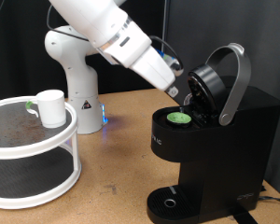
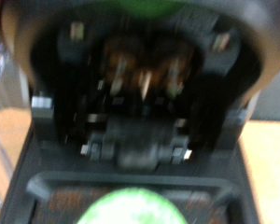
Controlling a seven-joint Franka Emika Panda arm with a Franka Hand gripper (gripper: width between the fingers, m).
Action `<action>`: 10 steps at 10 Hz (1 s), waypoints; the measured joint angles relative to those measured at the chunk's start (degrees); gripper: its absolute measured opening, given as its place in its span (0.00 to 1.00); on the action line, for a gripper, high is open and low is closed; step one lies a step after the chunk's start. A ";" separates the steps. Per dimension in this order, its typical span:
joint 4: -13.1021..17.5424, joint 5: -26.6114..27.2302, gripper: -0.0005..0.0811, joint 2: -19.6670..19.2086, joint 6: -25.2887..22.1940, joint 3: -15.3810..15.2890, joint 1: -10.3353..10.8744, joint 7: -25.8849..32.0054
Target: Make a cup of coffee with the keurig machine
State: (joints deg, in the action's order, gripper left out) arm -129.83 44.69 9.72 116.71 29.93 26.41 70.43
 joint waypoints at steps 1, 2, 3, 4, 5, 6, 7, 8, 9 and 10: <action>0.68 1.22 0.99 1.25 -1.08 0.22 -0.01 -0.14; 1.44 2.06 0.99 2.48 -1.54 0.25 -0.01 -0.51; 2.11 2.89 0.99 3.55 -1.84 0.25 -0.01 -0.80; 2.93 3.44 0.99 4.49 -2.67 0.26 -0.01 -1.40; 4.00 3.51 0.99 5.29 -4.27 0.29 -0.03 -2.47; 5.24 3.51 0.99 5.88 -6.24 0.34 -0.06 -3.85; 6.45 3.02 0.99 6.19 -8.66 0.45 -0.17 -5.26; 7.59 1.88 0.99 6.15 -12.27 1.09 -0.24 -6.58; 7.33 2.03 0.99 6.12 -11.03 0.95 -0.23 -6.45; 7.04 5.51 0.99 6.13 -9.13 0.70 0.17 -5.87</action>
State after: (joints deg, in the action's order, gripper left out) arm -122.80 50.20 15.85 107.57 30.62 26.58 64.56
